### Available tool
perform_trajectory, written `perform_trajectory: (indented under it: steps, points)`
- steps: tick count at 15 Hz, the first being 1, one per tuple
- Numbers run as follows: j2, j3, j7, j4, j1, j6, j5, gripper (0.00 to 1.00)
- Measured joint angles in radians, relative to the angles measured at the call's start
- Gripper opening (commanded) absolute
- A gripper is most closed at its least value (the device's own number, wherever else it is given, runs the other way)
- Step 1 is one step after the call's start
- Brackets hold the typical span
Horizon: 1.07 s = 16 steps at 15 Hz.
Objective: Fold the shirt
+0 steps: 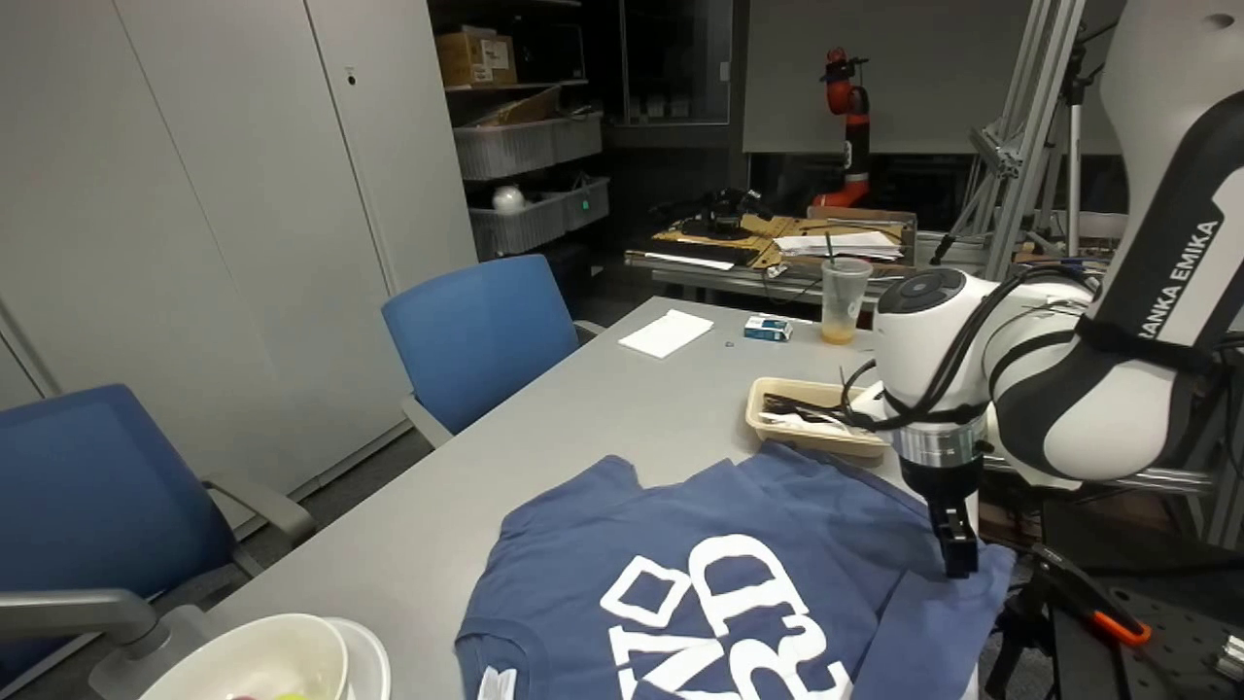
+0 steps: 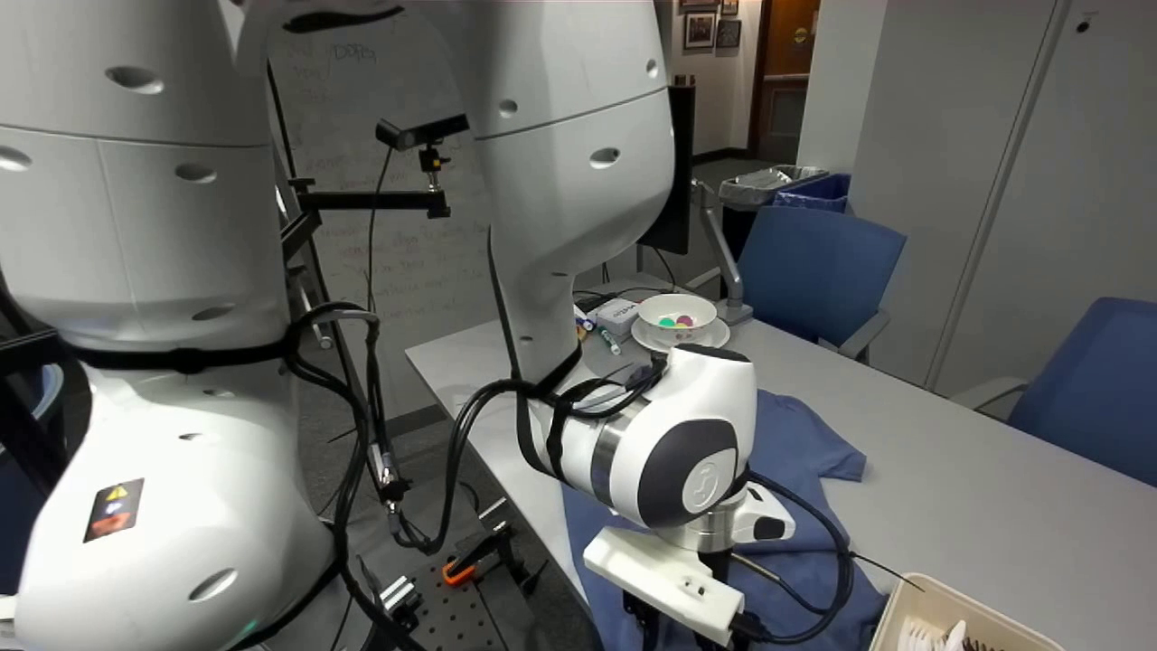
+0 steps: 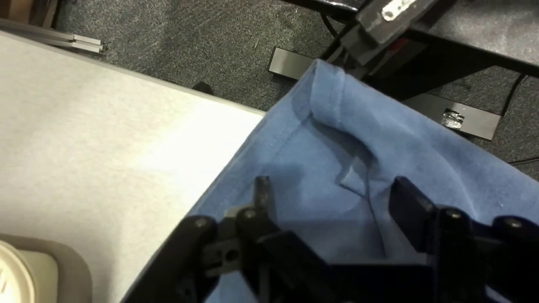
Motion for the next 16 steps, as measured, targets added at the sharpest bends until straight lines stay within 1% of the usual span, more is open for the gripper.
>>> perform_trajectory:
  steps: [5,6,7,14,16]
  points:
    - [0.000,-0.009,0.059,0.000,0.001,0.000,-0.098,0.06]
    - [0.000,-0.009,0.066,0.000,0.001,0.000,-0.110,0.01]
    - [0.000,-0.009,0.070,0.000,0.001,0.000,-0.118,0.00]
    - [-0.001,-0.009,0.118,0.001,0.000,0.005,-0.184,0.00]
    - [-0.012,-0.008,0.168,0.001,0.001,0.036,-0.238,0.00]
